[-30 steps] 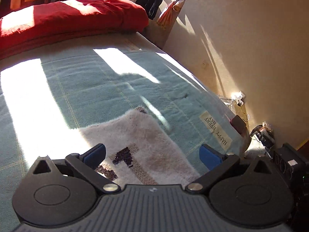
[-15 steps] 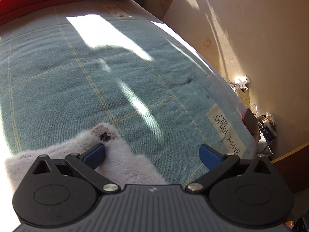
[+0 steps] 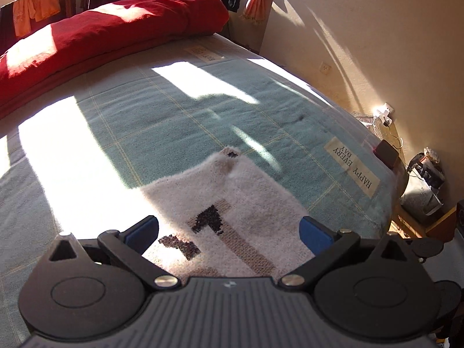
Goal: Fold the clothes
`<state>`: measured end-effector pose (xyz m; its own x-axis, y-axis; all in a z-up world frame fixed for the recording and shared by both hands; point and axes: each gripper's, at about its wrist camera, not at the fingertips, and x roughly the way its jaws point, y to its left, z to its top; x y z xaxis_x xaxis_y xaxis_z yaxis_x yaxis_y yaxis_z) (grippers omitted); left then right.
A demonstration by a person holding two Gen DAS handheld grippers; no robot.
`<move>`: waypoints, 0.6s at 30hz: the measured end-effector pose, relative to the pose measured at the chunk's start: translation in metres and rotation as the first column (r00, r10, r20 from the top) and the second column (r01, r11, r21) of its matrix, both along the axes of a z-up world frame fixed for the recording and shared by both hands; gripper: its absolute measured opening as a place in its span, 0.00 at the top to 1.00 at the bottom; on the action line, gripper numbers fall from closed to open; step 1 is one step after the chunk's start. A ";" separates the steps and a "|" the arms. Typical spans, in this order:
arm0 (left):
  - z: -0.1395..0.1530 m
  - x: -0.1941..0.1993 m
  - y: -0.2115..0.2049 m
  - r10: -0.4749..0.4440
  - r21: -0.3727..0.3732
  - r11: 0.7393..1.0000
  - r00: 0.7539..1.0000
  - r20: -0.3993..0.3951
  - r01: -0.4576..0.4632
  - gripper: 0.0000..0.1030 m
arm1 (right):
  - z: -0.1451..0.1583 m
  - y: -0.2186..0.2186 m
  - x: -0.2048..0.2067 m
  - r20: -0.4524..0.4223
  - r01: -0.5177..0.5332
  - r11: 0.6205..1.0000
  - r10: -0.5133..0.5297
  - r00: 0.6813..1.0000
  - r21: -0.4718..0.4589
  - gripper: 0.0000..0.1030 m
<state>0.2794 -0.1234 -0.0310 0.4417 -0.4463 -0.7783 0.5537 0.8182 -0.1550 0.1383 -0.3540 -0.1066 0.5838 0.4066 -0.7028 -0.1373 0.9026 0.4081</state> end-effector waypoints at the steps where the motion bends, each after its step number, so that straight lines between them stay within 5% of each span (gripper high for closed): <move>1: 0.002 -0.008 0.008 0.005 0.009 1.000 1.000 0.007 -0.005 0.01 | 0.004 0.000 -0.002 0.007 0.007 1.000 -0.007 1.000 -0.005 0.19; 13: 0.013 -0.050 0.073 0.131 -0.095 0.987 0.991 0.010 -0.129 0.01 | 0.043 0.039 0.019 0.127 -0.071 0.991 0.085 0.988 -0.112 0.06; 18: 0.008 -0.045 0.085 0.167 -0.137 0.976 0.986 -0.024 -0.168 0.01 | 0.022 0.060 0.048 0.078 -0.104 0.984 0.117 0.990 -0.145 0.02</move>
<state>0.2341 -0.0379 -0.0231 0.5099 -0.4703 -0.7203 0.4079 0.8694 -0.2789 0.1861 -0.2944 -0.0843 0.6017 0.3731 -0.7063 -0.2685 0.9272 0.2611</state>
